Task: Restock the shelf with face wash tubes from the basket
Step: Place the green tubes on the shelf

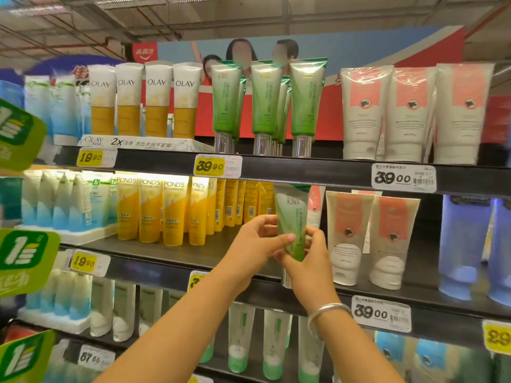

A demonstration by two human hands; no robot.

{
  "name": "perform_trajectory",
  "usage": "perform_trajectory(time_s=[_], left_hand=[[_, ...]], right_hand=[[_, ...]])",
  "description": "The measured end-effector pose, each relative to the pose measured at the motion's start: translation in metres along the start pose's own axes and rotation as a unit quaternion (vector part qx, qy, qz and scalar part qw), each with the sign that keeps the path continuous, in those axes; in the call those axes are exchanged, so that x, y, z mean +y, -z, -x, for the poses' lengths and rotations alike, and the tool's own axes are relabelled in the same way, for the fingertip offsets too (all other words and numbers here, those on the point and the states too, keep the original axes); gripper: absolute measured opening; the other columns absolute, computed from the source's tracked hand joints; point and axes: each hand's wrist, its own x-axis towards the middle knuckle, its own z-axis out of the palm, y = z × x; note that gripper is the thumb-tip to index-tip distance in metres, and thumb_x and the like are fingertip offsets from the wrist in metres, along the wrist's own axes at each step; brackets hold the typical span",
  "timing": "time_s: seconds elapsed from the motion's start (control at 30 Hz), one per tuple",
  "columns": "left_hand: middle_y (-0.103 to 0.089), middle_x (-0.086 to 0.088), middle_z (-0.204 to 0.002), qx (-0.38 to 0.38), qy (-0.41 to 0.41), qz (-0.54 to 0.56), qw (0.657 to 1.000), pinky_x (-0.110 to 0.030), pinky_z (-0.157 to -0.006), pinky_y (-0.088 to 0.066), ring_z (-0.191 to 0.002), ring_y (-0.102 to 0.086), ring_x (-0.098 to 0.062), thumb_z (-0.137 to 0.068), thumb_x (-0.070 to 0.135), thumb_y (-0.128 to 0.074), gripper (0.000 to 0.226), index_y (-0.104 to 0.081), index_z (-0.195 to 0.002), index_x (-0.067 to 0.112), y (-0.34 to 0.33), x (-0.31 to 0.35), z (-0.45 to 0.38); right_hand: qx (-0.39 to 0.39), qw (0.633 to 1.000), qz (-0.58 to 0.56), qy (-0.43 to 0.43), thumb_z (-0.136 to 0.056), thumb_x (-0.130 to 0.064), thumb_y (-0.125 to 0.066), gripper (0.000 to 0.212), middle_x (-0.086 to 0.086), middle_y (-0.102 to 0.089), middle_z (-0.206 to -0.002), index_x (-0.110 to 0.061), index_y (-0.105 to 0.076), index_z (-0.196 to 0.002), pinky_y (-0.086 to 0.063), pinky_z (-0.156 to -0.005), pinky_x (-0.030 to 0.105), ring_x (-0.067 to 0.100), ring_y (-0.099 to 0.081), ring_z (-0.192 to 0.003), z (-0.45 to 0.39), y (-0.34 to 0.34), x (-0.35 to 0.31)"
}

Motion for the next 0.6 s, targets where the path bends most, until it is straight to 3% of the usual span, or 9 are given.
perform_trajectory(time_s=[0.23,0.4,0.6], left_hand=[[-0.064,0.011,-0.102,-0.013,-0.026,-0.029,0.999,-0.015,-0.070,-0.055,-0.094,-0.063,-0.004,-0.080,0.015,-0.069,0.032,-0.053,-0.095,0.037,-0.003,-0.011,-0.018],[-0.063,0.013,-0.100,-0.020,-0.029,-0.016,0.999,-0.012,-0.066,-0.054,-0.094,-0.062,-0.003,-0.080,0.016,-0.069,0.031,-0.053,-0.094,0.039,-0.001,-0.017,-0.024],[-0.065,0.014,-0.100,-0.037,-0.032,0.000,0.999,-0.011,-0.065,-0.052,-0.093,-0.065,-0.003,-0.081,0.015,-0.068,0.031,-0.054,-0.094,0.039,0.000,-0.021,-0.029]], right_hand=[[0.029,0.999,0.025,-0.012,-0.079,-0.007,-0.067,0.052,0.001,-0.057,-0.112,-0.029,-0.035,-0.114,-0.052,-0.089,0.039,0.018,-0.059,-0.100,-0.010,-0.006,0.008],[-0.013,0.999,0.033,-0.011,-0.079,-0.011,-0.068,0.052,-0.006,-0.055,-0.109,-0.034,-0.034,-0.113,-0.051,-0.087,0.028,0.010,-0.058,-0.100,-0.009,0.000,0.011],[-0.029,0.998,0.052,-0.015,-0.082,-0.012,-0.065,0.041,-0.012,-0.056,-0.103,-0.032,-0.041,-0.109,-0.046,-0.068,0.009,0.000,-0.057,-0.094,-0.005,0.012,0.017]])
